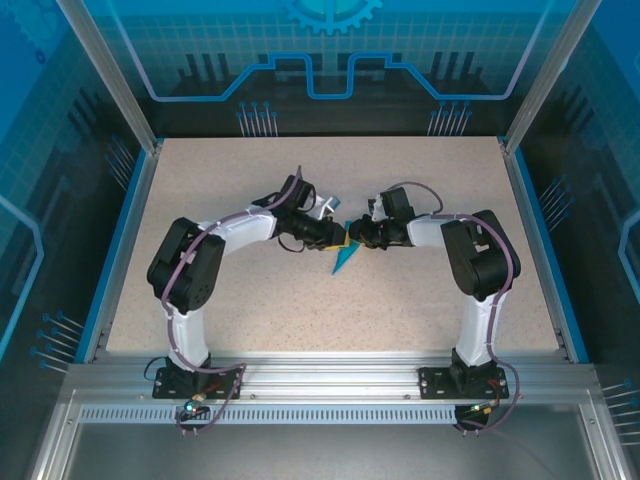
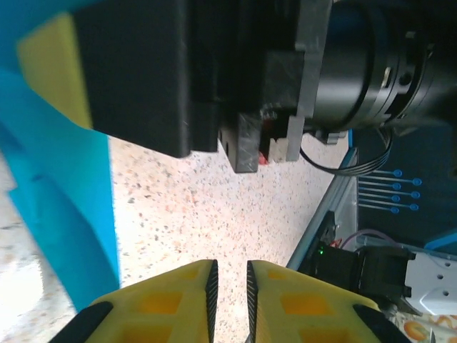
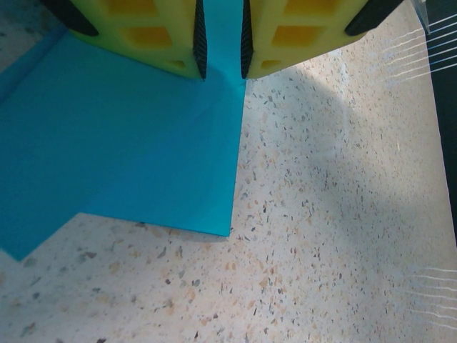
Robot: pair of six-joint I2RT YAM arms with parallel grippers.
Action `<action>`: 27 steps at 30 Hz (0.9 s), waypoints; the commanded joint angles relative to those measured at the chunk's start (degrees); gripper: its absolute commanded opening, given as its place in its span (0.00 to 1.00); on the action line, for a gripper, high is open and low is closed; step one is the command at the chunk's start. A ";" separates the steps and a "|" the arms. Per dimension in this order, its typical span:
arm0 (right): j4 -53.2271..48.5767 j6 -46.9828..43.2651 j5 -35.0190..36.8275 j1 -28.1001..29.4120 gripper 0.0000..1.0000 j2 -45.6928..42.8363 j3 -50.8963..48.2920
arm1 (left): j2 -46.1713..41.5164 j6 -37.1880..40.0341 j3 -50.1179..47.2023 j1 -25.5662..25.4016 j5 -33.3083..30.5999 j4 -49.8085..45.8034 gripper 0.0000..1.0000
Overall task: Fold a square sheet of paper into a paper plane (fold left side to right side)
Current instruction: Fold the wing for the fifth time at the center of the table.
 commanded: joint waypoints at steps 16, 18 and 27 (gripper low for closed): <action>-5.68 -1.85 2.76 0.50 0.23 2.54 -1.88 | 7.40 -0.34 1.10 -0.98 -2.99 -3.15 0.18; -5.81 -1.87 2.83 0.50 0.23 2.55 -1.94 | 7.94 -0.19 0.92 -1.06 -3.01 -3.26 0.17; -6.03 -2.01 3.06 0.46 0.23 2.56 -1.78 | 8.59 1.10 0.78 -1.01 -5.90 -4.80 0.16</action>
